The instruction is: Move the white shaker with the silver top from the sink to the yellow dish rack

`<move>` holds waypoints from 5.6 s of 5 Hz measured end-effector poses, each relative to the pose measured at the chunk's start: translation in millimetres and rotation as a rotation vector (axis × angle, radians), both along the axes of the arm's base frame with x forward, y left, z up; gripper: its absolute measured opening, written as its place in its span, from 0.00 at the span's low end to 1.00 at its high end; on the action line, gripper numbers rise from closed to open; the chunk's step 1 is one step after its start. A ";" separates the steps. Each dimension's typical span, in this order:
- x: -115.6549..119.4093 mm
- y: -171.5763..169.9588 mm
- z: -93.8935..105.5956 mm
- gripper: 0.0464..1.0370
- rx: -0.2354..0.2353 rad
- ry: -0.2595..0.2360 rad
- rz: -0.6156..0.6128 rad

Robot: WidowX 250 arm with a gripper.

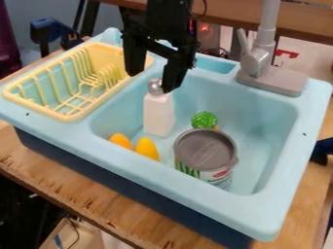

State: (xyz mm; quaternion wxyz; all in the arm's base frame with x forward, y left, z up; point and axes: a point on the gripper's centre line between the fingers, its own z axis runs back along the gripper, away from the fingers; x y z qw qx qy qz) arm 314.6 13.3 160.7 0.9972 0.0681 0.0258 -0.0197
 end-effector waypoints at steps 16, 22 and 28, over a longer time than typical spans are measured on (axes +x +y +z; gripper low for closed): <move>12.8 134.8 37.4 0.47 0.067 0.083 0.287; 31.3 133.9 23.0 0.84 -0.054 0.114 0.224; -18.6 62.4 63.5 0.97 0.084 0.073 -0.008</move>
